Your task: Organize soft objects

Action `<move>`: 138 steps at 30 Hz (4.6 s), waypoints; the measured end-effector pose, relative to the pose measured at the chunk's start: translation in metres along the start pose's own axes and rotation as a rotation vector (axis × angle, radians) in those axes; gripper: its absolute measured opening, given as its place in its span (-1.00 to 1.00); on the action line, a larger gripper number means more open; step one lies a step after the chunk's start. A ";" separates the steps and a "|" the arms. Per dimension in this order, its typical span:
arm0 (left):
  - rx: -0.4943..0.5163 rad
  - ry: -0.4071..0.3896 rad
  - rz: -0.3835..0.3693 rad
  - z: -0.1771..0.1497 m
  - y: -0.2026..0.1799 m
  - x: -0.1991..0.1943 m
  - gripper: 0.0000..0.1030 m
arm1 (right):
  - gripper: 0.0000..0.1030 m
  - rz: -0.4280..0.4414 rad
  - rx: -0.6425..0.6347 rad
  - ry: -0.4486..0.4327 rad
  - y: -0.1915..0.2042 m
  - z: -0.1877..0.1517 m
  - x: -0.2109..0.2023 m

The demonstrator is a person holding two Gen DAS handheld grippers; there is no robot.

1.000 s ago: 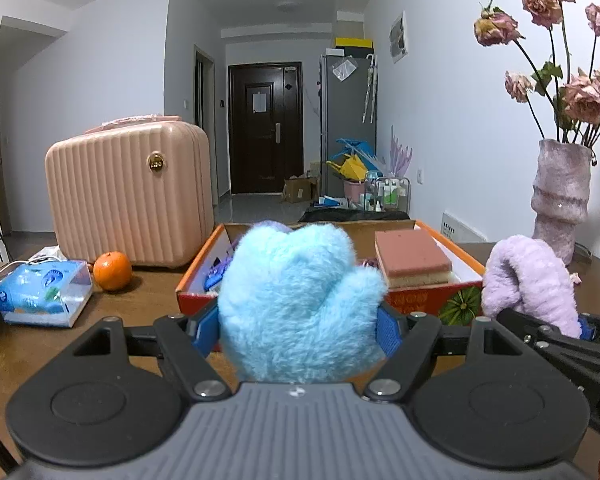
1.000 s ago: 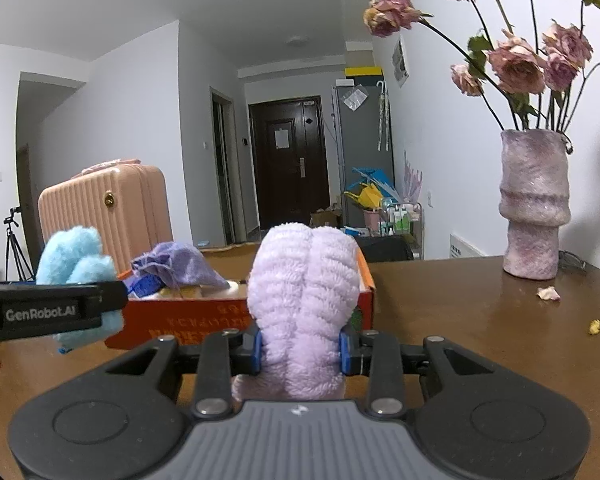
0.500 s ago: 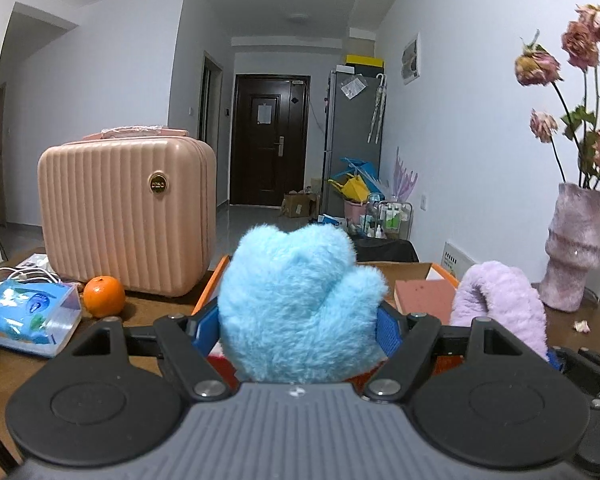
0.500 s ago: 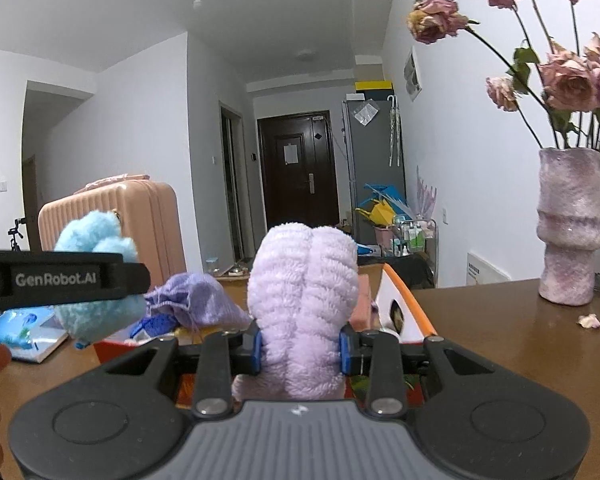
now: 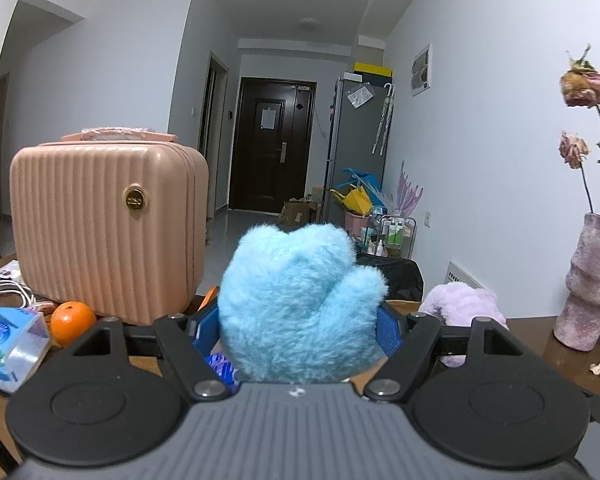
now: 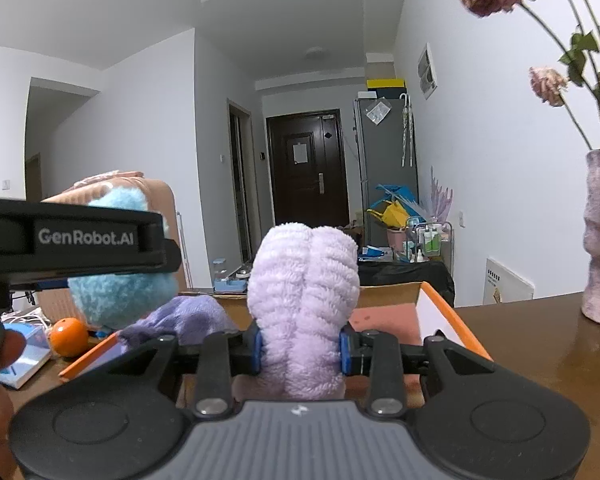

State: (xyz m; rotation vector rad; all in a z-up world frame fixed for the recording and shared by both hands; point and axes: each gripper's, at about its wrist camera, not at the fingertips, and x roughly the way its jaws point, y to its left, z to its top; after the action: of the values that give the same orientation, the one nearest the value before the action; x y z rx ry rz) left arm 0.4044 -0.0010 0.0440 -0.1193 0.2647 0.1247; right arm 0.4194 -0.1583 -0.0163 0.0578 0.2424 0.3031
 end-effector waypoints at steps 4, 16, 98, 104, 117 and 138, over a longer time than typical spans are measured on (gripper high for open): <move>-0.004 0.012 0.003 0.003 0.001 0.021 0.47 | -0.37 0.003 -0.009 0.017 0.001 0.003 0.022; 0.005 0.054 0.014 0.001 -0.001 0.059 0.65 | -0.11 0.005 -0.022 0.075 -0.001 0.008 0.062; 0.121 -0.057 -0.113 -0.106 0.052 -0.351 1.00 | 1.00 -0.017 -0.076 -0.060 0.020 -0.058 -0.382; 0.106 -0.035 -0.130 -0.121 0.053 -0.366 1.00 | 1.00 -0.028 -0.061 -0.064 0.023 -0.066 -0.402; 0.102 -0.037 -0.140 -0.125 0.051 -0.373 1.00 | 1.00 -0.033 -0.056 -0.072 0.023 -0.069 -0.415; 0.107 -0.036 -0.137 -0.126 0.049 -0.376 1.00 | 1.00 -0.032 -0.056 -0.074 0.024 -0.070 -0.416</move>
State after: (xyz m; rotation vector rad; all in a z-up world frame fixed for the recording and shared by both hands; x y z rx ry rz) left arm 0.0059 -0.0101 0.0186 -0.0290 0.2261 -0.0237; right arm 0.0103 -0.2596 0.0129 0.0098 0.1617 0.2755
